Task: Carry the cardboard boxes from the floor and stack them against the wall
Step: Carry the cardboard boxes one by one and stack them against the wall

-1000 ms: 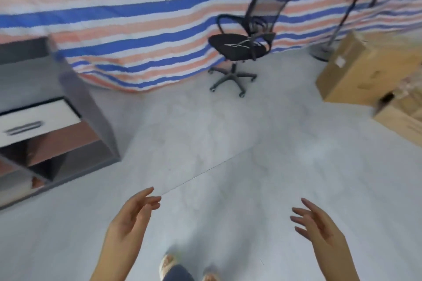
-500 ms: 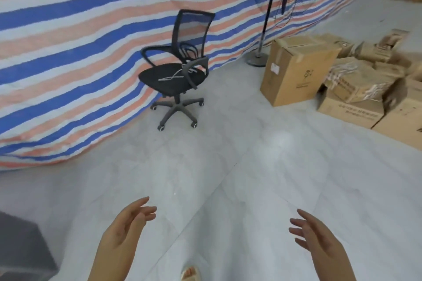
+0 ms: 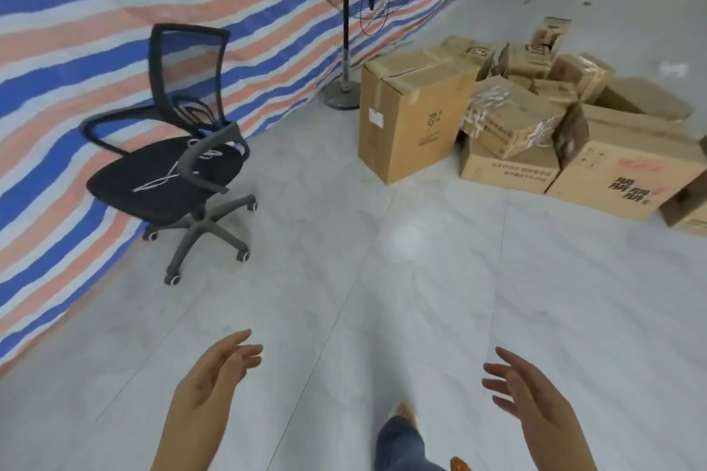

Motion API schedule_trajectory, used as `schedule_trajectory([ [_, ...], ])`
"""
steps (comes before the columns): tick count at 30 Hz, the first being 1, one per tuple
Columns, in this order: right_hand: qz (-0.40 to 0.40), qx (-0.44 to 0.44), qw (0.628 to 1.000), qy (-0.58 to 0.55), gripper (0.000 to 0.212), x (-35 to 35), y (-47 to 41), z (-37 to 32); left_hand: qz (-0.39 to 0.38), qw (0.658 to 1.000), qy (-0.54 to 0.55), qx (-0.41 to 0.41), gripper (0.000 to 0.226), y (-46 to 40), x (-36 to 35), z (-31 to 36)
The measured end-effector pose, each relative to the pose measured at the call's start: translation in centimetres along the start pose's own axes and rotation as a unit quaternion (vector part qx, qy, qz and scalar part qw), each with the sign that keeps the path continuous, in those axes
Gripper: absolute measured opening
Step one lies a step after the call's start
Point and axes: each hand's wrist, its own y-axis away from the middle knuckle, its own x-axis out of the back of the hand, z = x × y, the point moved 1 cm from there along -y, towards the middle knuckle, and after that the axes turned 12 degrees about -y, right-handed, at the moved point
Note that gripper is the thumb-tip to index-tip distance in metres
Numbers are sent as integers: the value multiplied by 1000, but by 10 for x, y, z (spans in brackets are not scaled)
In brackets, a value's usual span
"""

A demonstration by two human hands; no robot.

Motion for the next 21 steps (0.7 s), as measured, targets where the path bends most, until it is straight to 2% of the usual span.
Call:
schedule_trajectory([
  [7, -26, 6, 999, 26, 29, -9, -158, -64, -30, 1000, -4, -9, 28, -94, -89, 68],
  [14, -68, 1, 997, 38, 28, -83, -275, -88, 22, 999, 18, 36, 29, -210, -88, 82],
  [17, -65, -4, 997, 35, 29, -124, -322, -90, 10, 999, 12, 41, 27, -282, -86, 92],
  [21, -28, -12, 999, 28, 28, -183, -380, -103, -34, 999, -24, -11, 26, -390, -74, 125],
])
